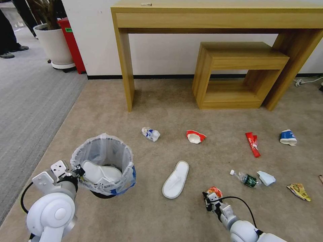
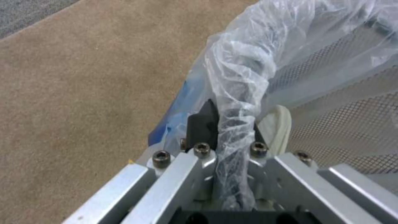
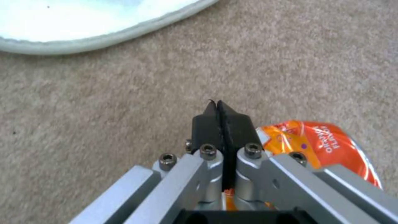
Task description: Pick up the trash bin and place the garbage on the floor into it.
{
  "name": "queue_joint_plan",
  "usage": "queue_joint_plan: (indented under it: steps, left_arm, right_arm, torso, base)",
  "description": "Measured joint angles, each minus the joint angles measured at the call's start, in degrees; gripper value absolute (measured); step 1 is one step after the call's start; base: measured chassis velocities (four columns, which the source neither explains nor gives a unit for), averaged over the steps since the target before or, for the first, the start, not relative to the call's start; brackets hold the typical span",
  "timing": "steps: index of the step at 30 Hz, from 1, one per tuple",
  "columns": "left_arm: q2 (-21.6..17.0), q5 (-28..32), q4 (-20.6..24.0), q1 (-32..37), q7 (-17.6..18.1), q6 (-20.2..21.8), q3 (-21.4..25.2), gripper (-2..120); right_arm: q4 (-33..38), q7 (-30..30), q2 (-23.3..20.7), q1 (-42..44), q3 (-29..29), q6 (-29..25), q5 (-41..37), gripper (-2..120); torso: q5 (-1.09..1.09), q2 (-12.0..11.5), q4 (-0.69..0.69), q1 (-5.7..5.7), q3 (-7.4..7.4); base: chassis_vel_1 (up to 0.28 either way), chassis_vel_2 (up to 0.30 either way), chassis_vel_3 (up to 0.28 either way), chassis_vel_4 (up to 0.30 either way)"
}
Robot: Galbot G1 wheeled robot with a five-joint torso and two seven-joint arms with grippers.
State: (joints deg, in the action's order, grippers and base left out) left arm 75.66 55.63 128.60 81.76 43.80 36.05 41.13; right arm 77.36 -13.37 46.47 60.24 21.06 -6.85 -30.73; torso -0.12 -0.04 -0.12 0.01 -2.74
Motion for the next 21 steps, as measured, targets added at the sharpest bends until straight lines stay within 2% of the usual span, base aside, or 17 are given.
queue_joint_plan:
  steps: [5, 7, 8, 11, 15, 21]
  left_arm:
    - [-0.01, -0.16, -0.14, 0.01, -0.04, -0.04, 0.00, 1]
    - [-0.01, -0.26, -0.15, 0.00, -0.07, -0.08, 0.01, 1]
    - [-0.01, -0.26, -0.15, 0.00, -0.07, -0.08, 0.01, 1]
    - [0.00, -0.33, -0.15, -0.02, -0.09, -0.09, 0.02, 1]
    - [-0.12, -0.33, -0.15, -0.08, -0.10, -0.10, 0.13, 1]
    - [-0.45, -0.19, -0.41, -0.65, -0.10, -0.11, 0.37, 1]
  right_arm:
    - [0.86, -0.13, -0.20, 0.69, -0.82, -0.19, 0.09, 0]
    - [1.43, -0.12, -0.52, 1.34, -1.38, -0.20, 0.12, 9]
    - [1.43, -0.12, -0.52, 1.34, -1.38, -0.20, 0.12, 9]
    - [2.02, -0.08, -1.00, 2.12, -2.01, -0.21, 0.28, 24]
    - [2.50, -0.07, -1.52, 2.59, -2.36, -0.21, 0.33, 33]
    - [3.62, 0.00, -2.99, 4.45, -3.19, -0.16, 0.49, 59]
  torso:
    - [0.00, 0.00, 0.00, 0.00, 0.00]
    - [0.00, 0.00, 0.00, 0.00, 0.00]
    - [0.00, 0.00, 0.00, 0.00, 0.00]
    - [0.00, 0.00, 0.00, 0.00, 0.00]
    - [0.00, 0.00, 0.00, 0.00, 0.00]
    - [0.01, 0.00, -0.01, 0.00, 0.00]
  base:
    - [0.000, 0.000, 0.000, 0.000]
    - [0.000, 0.000, 0.000, 0.000]
    - [0.000, 0.000, 0.000, 0.000]
    - [0.000, 0.000, 0.000, 0.000]
    - [0.000, 0.000, 0.000, 0.000]
    - [0.000, 0.000, 0.000, 0.000]
